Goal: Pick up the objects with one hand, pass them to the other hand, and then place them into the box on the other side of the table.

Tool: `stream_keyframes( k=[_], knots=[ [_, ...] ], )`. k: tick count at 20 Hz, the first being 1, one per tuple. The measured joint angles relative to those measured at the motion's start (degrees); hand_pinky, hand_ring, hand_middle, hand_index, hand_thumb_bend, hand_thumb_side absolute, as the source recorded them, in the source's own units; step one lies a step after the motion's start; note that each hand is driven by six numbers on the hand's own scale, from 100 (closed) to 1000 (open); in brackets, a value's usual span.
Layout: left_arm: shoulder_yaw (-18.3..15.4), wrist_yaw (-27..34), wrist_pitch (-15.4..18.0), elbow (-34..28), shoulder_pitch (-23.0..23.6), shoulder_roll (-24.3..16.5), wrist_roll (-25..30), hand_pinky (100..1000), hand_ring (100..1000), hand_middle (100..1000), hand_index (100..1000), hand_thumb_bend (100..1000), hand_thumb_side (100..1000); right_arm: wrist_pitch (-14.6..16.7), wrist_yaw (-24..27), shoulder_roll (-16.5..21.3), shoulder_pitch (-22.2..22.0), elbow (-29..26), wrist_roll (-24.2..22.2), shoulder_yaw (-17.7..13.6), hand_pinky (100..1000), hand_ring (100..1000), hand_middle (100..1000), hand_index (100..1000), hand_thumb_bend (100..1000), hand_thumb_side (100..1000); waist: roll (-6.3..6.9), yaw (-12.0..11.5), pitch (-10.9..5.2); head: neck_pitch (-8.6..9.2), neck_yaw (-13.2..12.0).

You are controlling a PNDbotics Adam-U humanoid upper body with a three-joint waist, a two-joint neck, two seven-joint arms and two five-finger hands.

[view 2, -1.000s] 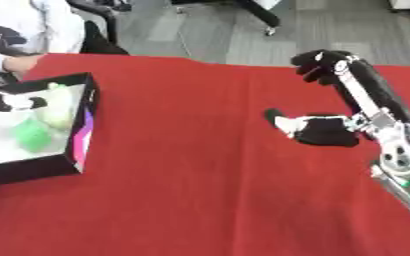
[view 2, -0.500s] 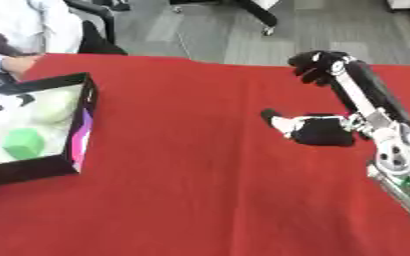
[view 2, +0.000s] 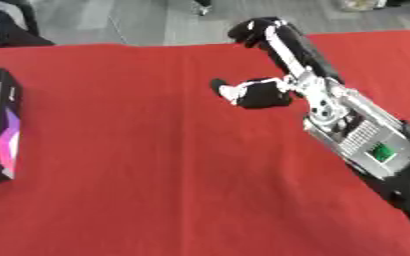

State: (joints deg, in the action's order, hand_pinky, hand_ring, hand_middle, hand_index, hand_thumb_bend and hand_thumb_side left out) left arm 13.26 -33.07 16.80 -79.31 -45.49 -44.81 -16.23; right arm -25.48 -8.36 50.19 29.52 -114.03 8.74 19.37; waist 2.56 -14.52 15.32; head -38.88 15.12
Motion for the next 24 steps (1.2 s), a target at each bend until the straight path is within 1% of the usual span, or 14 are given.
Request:
stream_keyframes(
  k=[1, 3, 5, 7, 8, 10, 11, 13, 15, 19, 22, 24],
  knots=[
    [0.00, 1.20, -0.25, -1.50, 0.53, -0.52, 0.39, 583, 676, 701, 746, 153, 100, -0.33, 0.03, 0.46, -0.39, 0.00, -0.46, -0.33, 797, 764, 715, 784, 507, 256, -0.17, 0.40, -0.02, -0.39, 0.74],
    [0.01, 2.90, -0.97, -3.74, 1.52, -1.39, 1.10, 581, 666, 690, 738, 137, 100, -1.41, 0.51, 1.54, -1.25, 0.00, -1.59, -0.84, 800, 772, 728, 797, 529, 277, -0.63, 1.20, -0.07, -1.05, 1.66],
    [0.00, 4.31, -1.87, -5.14, 2.35, -2.11, 1.50, 582, 663, 685, 735, 111, 100, -2.79, 1.40, 2.68, -2.20, 0.00, -2.76, -1.31, 804, 785, 748, 818, 578, 309, -1.15, 2.05, -0.09, -1.74, 2.03],
    [-0.03, 5.36, -2.71, -5.78, 2.94, -2.66, 1.68, 578, 660, 680, 731, 100, 100, -4.31, 2.22, 3.81, -3.55, -0.01, -3.76, -1.93, 815, 805, 776, 839, 603, 328, -1.47, 2.84, -0.36, -2.30, 2.09],
    [-0.05, 5.73, -3.04, -5.95, 3.18, -2.93, 1.75, 571, 655, 675, 730, 124, 100, -5.09, 2.41, 4.37, -4.46, -0.01, -4.27, -2.19, 815, 806, 784, 850, 614, 334, -1.59, 3.20, -0.55, -2.39, 2.05],
    [-0.29, 5.94, -3.91, -5.98, 3.54, -3.27, 1.60, 539, 635, 651, 720, 214, 100, -6.44, 2.40, 5.73, -6.78, -0.01, -5.02, -2.82, 816, 809, 792, 861, 635, 342, -1.75, 3.82, -0.71, -2.76, 1.56],
    [-0.41, 5.80, -4.59, -5.98, 3.77, -3.46, 1.32, 540, 635, 651, 720, 234, 100, -6.93, 2.20, 6.38, -8.17, -0.01, -5.14, -3.17, 815, 809, 793, 862, 635, 344, -1.86, 4.04, -0.71, -2.81, 1.17],
    [-0.54, 5.11, -6.12, -5.97, 4.18, -3.61, 0.67, 542, 636, 652, 719, 242, 100, -7.60, 1.97, 7.65, -11.37, -0.01, -4.85, -4.02, 811, 806, 787, 855, 629, 354, -2.03, 4.32, -0.71, -2.81, 0.36],
    [-0.69, 4.32, -7.48, -5.96, 4.50, -3.61, -0.09, 530, 629, 644, 720, 208, 100, -8.13, 2.28, 8.80, -15.11, -0.01, -3.77, -5.04, 808, 801, 778, 847, 606, 362, -2.06, 4.34, -0.71, -2.81, -0.22],
    [-1.04, 4.03, -9.70, -5.92, 5.24, -3.65, -1.77, 520, 623, 636, 714, 123, 100, -8.48, 5.39, 10.31, -22.66, -0.01, 0.94, -6.59, 813, 802, 775, 841, 594, 373, -2.28, 4.50, -0.71, -2.85, -0.56],
    [-1.07, 4.37, -10.56, -5.70, 5.33, -3.74, -2.22, 522, 621, 636, 710, 112, 100, -7.95, 7.87, 10.91, -27.59, -0.01, 4.12, -6.94, 820, 807, 779, 844, 585, 372, -2.45, 4.61, -0.71, -2.89, -0.55],
    [-1.07, 4.50, -10.68, -5.50, 5.33, -3.75, -2.17, 527, 622, 637, 710, 124, 100, -7.70, 9.00, 11.22, -30.18, -0.02, 5.62, -7.31, 823, 810, 783, 846, 582, 371, -2.49, 4.63, -0.71, -2.91, -0.48]
  ],
)
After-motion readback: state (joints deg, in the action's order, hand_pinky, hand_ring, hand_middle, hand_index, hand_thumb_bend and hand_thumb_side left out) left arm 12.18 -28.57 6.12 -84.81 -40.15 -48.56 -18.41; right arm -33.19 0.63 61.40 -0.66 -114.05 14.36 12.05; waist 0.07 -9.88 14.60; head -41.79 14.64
